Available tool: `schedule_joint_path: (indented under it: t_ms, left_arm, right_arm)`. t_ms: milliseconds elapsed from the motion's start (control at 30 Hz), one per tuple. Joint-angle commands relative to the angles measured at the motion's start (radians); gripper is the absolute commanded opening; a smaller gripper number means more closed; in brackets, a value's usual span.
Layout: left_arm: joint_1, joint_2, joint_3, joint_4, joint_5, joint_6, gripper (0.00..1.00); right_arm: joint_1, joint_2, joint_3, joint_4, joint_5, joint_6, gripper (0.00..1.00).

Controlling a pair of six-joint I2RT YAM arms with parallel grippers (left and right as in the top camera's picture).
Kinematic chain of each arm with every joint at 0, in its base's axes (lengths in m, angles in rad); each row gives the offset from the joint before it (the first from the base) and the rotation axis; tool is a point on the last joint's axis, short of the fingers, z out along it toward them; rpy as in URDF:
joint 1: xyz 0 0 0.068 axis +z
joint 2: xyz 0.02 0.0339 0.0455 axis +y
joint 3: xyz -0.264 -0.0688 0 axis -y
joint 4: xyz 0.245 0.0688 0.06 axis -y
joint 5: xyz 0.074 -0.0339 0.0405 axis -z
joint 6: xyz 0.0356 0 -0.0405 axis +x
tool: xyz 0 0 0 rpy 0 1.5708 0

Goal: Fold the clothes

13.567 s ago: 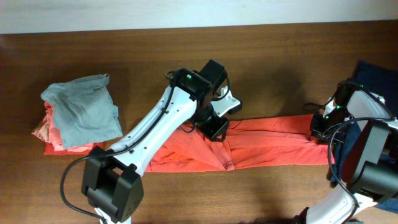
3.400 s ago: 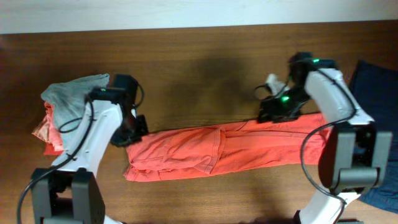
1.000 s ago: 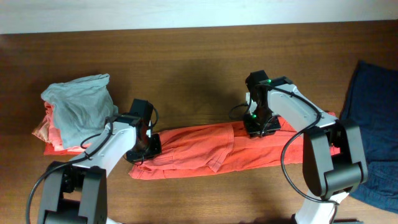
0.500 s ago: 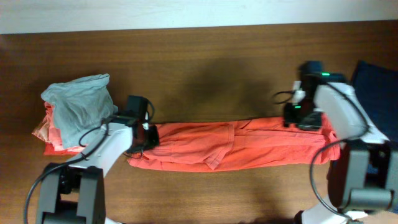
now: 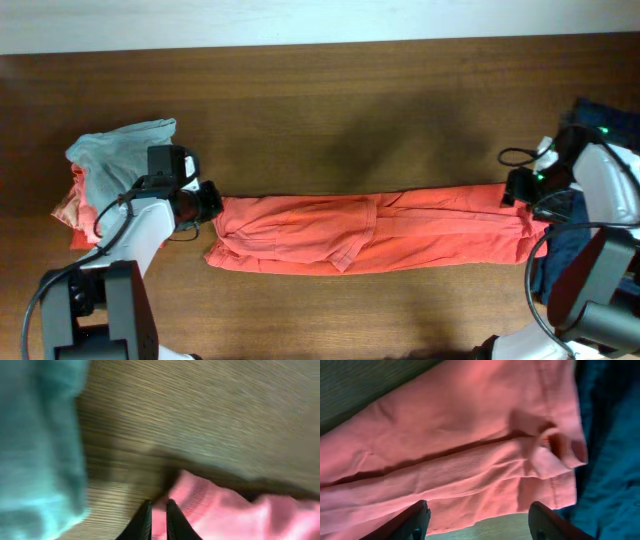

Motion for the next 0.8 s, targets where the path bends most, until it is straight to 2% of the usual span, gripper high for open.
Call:
schedule_joint_path:
  t_ms: [0, 167, 333, 533, 767]
  left_arm:
    - [-0.004, -0.042, 0.012, -0.006, 0.170, 0.057, 0.12]
    - [-0.008, -0.175, 0.019, -0.036, 0.304, 0.059, 0.11]
    - [-0.076, -0.225, 0.018, -0.127, 0.316, 0.076, 0.11]
    - [-0.208, -0.152, -0.007, -0.133, 0.282, 0.081, 0.11]
    - [-0.303, 0.056, -0.014, -0.090, 0.219, 0.082, 0.11]
  right_arm:
    - [-0.035, -0.002, 0.013, 0.000, -0.044, -0.010, 0.68]
    - [-0.034, -0.001, 0.013, 0.002, -0.044, -0.010, 0.68]
    - [-0.034, -0.001, 0.013, 0.007, -0.044, -0.010, 0.69]
    - [-0.034, -0.001, 0.013, 0.006, -0.044, -0.009, 0.69]
    - [-0.034, -0.001, 0.013, 0.006, -0.052, -0.009, 0.69]
